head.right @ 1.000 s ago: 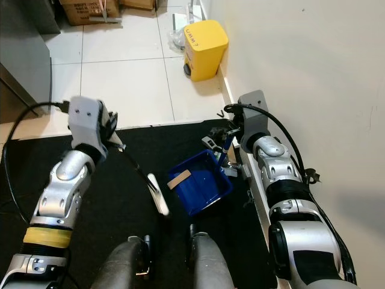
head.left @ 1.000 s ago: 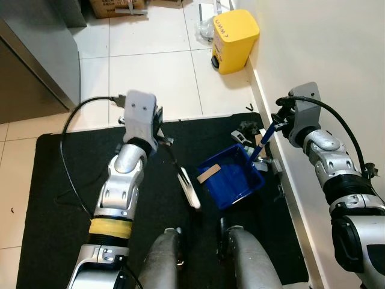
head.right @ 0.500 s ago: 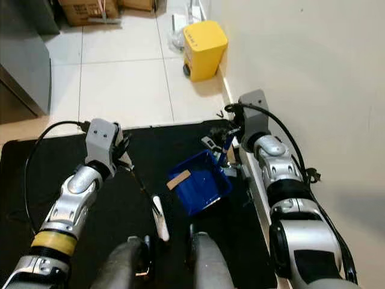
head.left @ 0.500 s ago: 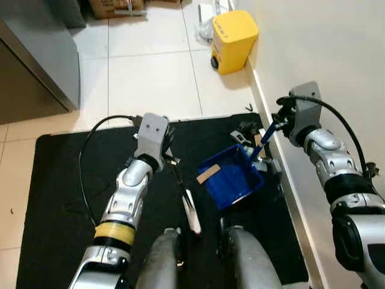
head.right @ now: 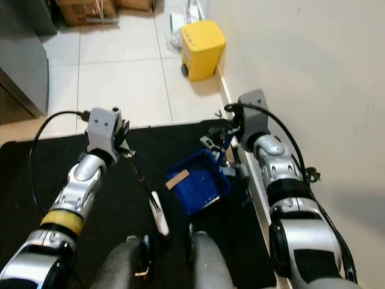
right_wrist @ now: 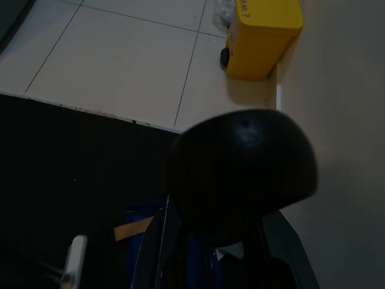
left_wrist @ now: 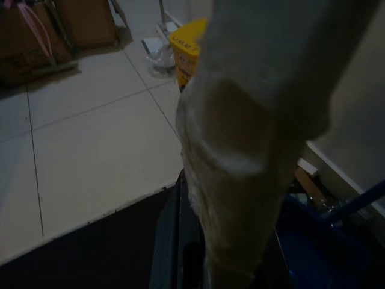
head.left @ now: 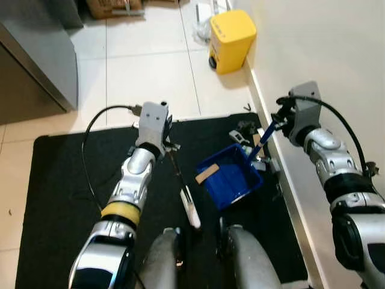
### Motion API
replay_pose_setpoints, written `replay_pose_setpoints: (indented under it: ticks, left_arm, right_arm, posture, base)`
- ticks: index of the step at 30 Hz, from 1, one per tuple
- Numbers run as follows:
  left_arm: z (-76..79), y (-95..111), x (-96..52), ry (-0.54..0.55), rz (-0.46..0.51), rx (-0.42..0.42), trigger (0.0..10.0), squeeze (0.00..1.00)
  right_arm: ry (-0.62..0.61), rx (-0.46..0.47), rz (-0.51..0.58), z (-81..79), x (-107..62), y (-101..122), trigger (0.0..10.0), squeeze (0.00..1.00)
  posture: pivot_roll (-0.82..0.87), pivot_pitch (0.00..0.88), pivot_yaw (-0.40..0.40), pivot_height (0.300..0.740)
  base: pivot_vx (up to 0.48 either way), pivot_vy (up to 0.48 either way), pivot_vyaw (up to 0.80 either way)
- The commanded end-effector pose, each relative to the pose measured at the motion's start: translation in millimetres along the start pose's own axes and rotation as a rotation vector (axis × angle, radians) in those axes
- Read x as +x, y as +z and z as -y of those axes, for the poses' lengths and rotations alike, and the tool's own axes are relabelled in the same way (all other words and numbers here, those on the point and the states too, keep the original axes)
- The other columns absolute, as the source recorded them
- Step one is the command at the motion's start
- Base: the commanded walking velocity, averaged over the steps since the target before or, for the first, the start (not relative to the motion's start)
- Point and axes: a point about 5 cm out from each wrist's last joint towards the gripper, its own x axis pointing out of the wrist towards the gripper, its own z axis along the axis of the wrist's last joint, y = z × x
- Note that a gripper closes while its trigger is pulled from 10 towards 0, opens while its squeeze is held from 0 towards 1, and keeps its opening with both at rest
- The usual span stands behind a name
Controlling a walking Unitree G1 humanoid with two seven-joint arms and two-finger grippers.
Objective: Sweep floor
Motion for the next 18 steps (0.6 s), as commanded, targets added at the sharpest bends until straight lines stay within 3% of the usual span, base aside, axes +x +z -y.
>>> replay_pose_setpoints:
  ticks: [1,9,18]
  left_arm:
    - [7.7,-6.8,0.7,-0.014,-0.014,-0.007,10.0,0.0]
    - [16.2,-7.7,9.7,-0.061,-0.029,-0.148,10.0,0.0]
    - [24.9,9.2,23.2,-0.087,0.026,-0.137,10.0,0.0]
  right_arm:
    - [0.036,0.066,-0.079,-7.4,-3.0,-23.5,10.0,0.0]
    - [0.03,0.069,-0.075,-5.2,-4.5,-24.0,10.0,0.0]
    - [0.029,0.067,-0.066,-3.5,-4.9,-21.7,10.0,0.0]
  posture:
    - [-0.1,0.305,-0.048,0.74]
    - [-0.11,0.309,-0.044,0.74]
    - [-0.13,0.31,-0.042,0.74]
  base:
    - [0.0,0.0,0.0]
    - [0.0,0.0,0.0]
    - [0.0,0.0,0.0]
